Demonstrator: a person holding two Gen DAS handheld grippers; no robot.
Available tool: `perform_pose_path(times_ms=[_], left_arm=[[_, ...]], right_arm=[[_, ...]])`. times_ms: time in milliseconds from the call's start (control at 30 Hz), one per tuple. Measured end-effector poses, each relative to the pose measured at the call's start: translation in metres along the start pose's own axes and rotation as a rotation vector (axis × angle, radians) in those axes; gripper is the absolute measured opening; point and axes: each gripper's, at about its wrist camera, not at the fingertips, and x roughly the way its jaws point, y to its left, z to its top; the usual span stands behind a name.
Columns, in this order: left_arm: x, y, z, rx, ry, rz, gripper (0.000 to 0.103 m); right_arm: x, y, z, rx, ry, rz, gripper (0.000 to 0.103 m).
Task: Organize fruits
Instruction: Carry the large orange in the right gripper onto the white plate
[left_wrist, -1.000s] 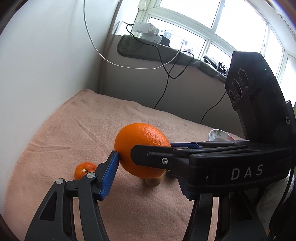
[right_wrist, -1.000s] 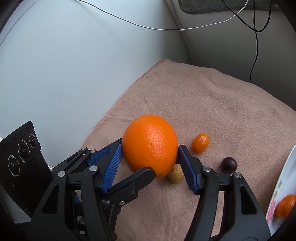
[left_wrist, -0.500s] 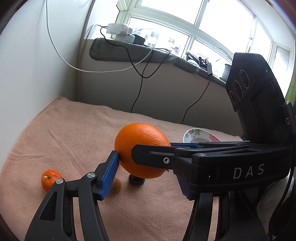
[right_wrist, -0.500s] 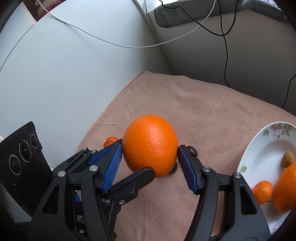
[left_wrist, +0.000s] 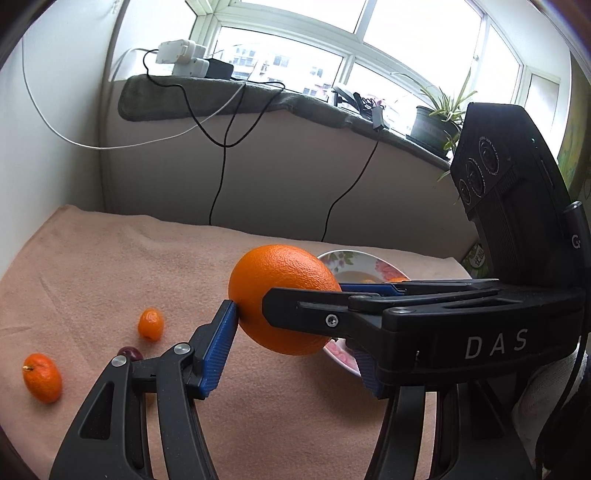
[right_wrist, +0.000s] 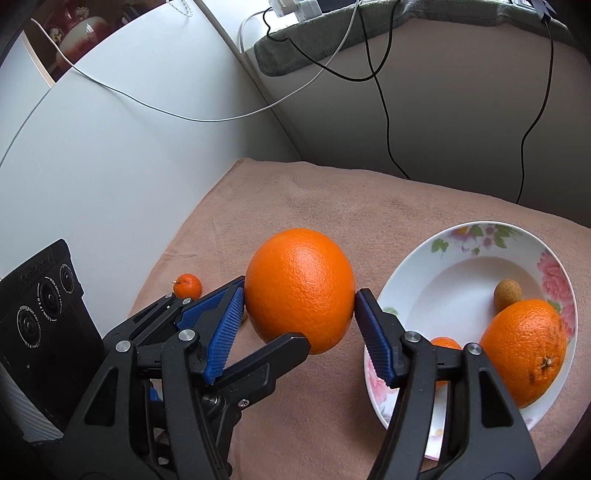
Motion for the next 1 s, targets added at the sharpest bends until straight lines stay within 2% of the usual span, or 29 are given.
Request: perform_pose_path(times_ms=[567,1000], left_arm=[[0.033,-0.031,0.008,0.047,0.048,-0.052,0.059],[0.046,-0.032,0.007,0.044,0.073,-0.059,0.059]], right_arm=[[-0.028,-0.040,-0.009,0.057,-0.019,-0.046,0.065],[-0.028,-0.053,-0.009,0.084,-0.003,-0.047,0.065]])
